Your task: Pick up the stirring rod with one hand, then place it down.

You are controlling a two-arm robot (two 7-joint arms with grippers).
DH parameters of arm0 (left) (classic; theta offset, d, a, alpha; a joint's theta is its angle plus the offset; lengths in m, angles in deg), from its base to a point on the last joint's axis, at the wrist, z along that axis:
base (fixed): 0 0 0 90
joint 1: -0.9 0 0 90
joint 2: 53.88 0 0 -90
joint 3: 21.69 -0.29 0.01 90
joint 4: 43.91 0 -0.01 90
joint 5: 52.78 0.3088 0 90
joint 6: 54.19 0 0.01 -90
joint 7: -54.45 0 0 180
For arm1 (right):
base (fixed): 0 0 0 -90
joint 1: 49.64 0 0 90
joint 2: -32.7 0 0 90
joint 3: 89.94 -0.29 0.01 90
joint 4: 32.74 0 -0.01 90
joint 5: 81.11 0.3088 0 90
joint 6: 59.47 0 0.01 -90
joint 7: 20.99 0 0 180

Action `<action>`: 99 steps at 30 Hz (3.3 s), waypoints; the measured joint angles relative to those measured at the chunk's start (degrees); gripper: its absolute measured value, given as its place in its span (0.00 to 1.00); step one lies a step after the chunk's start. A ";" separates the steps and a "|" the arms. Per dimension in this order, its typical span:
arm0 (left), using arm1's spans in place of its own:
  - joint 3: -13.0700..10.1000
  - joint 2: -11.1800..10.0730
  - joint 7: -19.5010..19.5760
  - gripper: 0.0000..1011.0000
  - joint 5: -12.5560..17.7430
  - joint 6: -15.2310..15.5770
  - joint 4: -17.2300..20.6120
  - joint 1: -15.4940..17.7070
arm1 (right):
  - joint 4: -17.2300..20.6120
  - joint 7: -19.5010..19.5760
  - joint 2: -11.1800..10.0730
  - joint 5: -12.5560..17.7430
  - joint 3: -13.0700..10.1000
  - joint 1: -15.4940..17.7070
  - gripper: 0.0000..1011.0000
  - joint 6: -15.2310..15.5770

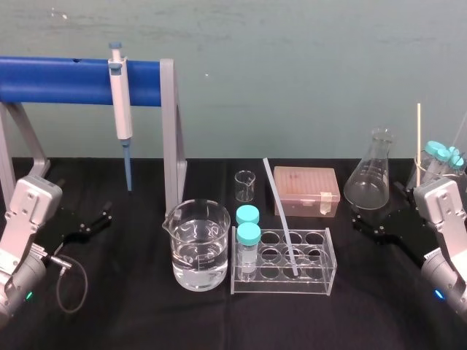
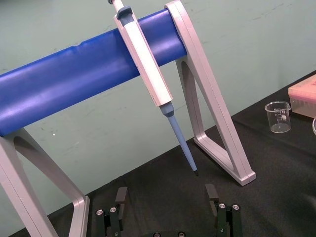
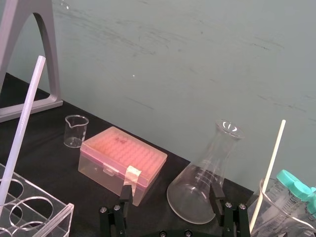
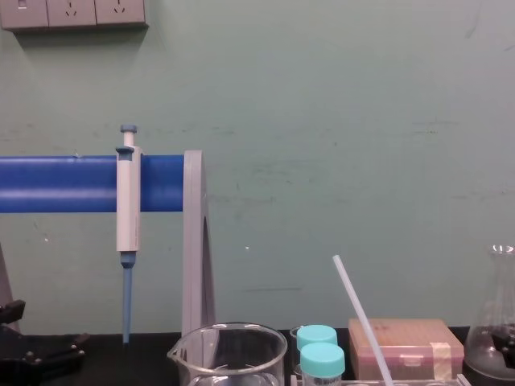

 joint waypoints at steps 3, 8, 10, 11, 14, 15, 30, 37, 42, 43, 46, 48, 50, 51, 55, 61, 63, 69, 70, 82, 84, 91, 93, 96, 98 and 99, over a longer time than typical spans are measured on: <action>0.00 0.00 0.00 0.99 0.00 0.00 0.00 0.00 | -0.03 -0.57 0.23 -0.04 -0.52 0.16 0.99 0.00; 0.00 0.00 0.00 0.99 0.00 0.00 0.00 0.00 | -0.11 -1.58 0.87 0.29 -1.55 0.44 0.99 0.05; 0.00 0.00 0.00 0.99 0.00 0.00 0.00 0.00 | -0.10 -1.99 1.07 0.73 -1.96 0.54 0.99 0.11; 0.00 0.00 0.00 0.99 0.00 0.00 0.00 0.00 | 0.00 -2.55 1.30 1.42 -2.46 0.67 0.99 0.20; 0.00 0.00 0.00 0.99 0.00 0.00 0.00 0.00 | 0.45 -3.97 1.76 3.23 -3.50 0.95 0.99 0.34; 0.00 0.00 0.00 0.99 0.00 0.00 0.00 0.00 | 0.64 -4.51 1.87 3.91 -3.83 1.04 0.99 0.38; 0.00 0.00 0.00 0.99 0.00 0.00 0.00 0.00 | 4.56 -17.21 2.02 16.92 -8.79 0.55 0.99 8.67; 0.00 0.00 0.00 0.99 0.00 0.00 0.00 0.00 | 4.82 -22.65 1.66 17.49 -7.52 -1.90 0.99 12.34; 0.00 0.00 0.00 0.99 0.00 0.00 0.00 0.00 | 4.20 -26.20 2.35 16.90 -6.14 -4.16 0.99 13.33; 0.00 0.00 0.00 0.99 0.00 0.00 0.00 0.00 | 4.20 -26.20 2.35 16.90 -6.14 -4.16 0.99 13.33; 0.00 0.00 0.00 0.99 0.00 0.00 0.00 0.00 | 3.34 -27.85 3.31 16.91 -5.17 -5.70 0.99 14.03; 0.00 0.00 0.00 0.99 0.00 0.00 0.00 0.00 | 2.91 -28.34 3.74 16.93 -4.79 -6.36 0.99 14.40; 0.00 0.00 0.00 0.99 0.00 0.00 0.00 0.00 | 1.88 -28.81 4.59 16.94 -4.00 -7.54 0.99 14.96; 0.00 0.00 0.00 0.99 0.00 0.00 0.00 0.00 | 1.58 -28.87 4.86 16.94 -3.77 -7.93 0.99 15.15; 0.00 0.00 0.00 0.99 0.00 0.00 0.00 0.00 | -0.29 -28.81 6.39 16.87 -2.61 -9.82 0.99 16.59; 0.00 0.00 0.00 0.99 0.00 0.00 0.00 0.00 | -3.68 -28.63 8.81 16.25 -0.78 -12.98 0.99 17.92; 0.00 0.00 0.00 0.99 0.00 0.00 0.00 0.00 | -5.01 -28.77 9.53 15.87 -0.08 -14.14 0.99 17.98; 0.00 0.00 0.00 0.99 0.00 0.00 0.00 0.00 | -7.79 -29.37 11.16 14.80 1.65 -16.56 0.99 18.38; 0.00 0.00 0.00 0.99 0.00 0.00 0.00 0.00 | -8.12 -29.38 11.34 14.67 1.83 -16.82 0.99 18.49; 0.00 0.00 0.00 0.99 0.00 0.00 0.00 0.00 | -9.69 -28.52 12.61 13.03 2.90 -18.06 0.99 19.39; 0.00 0.00 0.00 0.99 0.00 0.00 0.00 0.00 | -9.69 -28.53 12.59 13.06 2.88 -18.05 0.99 19.39; 0.00 0.00 0.00 0.99 0.00 0.00 0.00 0.00 | -9.73 -28.55 12.56 13.25 2.82 -18.05 0.96 19.33; 0.00 0.00 0.00 0.99 0.00 0.00 0.00 0.00 | -9.73 -28.56 12.56 13.26 2.81 -18.05 0.92 19.32; 0.00 0.00 0.00 0.99 0.00 0.00 0.00 0.00 | -9.73 -28.58 12.54 13.29 2.79 -18.04 0.83 19.29; 0.00 0.00 0.00 0.99 0.00 0.00 0.00 0.00 | -9.73 -28.60 12.53 13.31 2.78 -18.04 0.78 19.28; 0.00 0.00 0.00 0.99 0.00 0.00 0.00 0.00 | -9.73 -28.61 12.52 13.33 2.77 -18.03 0.76 19.28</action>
